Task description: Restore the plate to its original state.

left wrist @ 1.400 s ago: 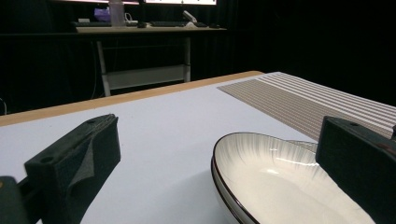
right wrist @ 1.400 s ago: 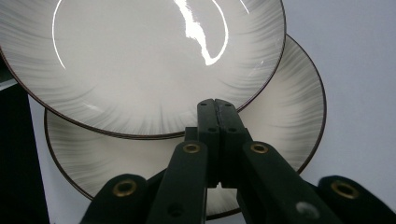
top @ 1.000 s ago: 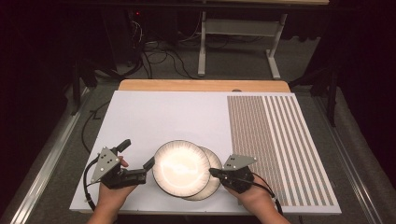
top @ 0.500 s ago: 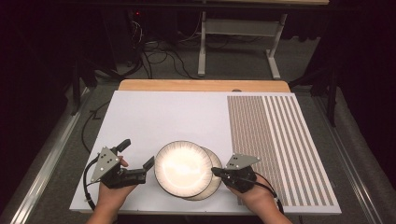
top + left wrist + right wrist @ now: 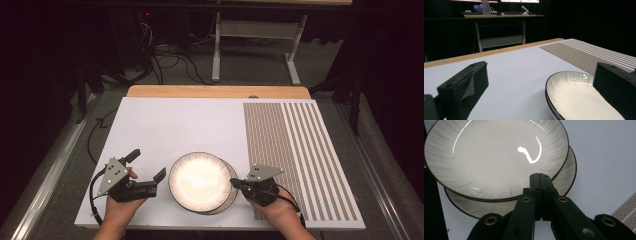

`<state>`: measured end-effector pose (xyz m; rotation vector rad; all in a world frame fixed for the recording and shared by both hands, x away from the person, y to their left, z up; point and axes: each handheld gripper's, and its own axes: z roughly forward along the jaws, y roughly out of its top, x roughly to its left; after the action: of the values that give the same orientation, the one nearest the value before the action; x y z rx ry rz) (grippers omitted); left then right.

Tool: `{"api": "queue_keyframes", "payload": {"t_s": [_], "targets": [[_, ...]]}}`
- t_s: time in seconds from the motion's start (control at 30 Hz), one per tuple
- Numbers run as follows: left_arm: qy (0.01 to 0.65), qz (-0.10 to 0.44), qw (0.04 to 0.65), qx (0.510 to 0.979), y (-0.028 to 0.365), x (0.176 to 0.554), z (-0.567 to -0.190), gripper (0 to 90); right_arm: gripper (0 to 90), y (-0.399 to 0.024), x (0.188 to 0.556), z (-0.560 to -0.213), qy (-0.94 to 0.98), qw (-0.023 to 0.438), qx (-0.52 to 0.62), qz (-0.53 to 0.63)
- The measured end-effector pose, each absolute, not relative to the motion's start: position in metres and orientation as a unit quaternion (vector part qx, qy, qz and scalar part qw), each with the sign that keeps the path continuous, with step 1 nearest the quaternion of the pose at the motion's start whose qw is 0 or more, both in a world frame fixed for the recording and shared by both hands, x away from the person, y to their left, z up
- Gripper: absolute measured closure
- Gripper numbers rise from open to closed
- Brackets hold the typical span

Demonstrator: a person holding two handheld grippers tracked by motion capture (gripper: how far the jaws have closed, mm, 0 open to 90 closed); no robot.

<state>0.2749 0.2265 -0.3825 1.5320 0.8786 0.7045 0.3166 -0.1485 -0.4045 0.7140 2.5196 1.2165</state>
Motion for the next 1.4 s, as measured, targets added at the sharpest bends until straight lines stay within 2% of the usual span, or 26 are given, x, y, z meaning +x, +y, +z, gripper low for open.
{"api": "queue_keyframes", "payload": {"t_s": [0.73,1.4], "targets": [[0.374,0.3,0.58,0.659,0.226,0.276,-0.383,0.6,90.0,-0.157,0.316,-0.402,0.865,0.129,0.252,0.415],[0.375,0.298,0.579,0.66,0.226,0.277,-0.383,0.6,90.0,-0.184,0.318,-0.392,0.844,0.141,0.282,0.433]]}}
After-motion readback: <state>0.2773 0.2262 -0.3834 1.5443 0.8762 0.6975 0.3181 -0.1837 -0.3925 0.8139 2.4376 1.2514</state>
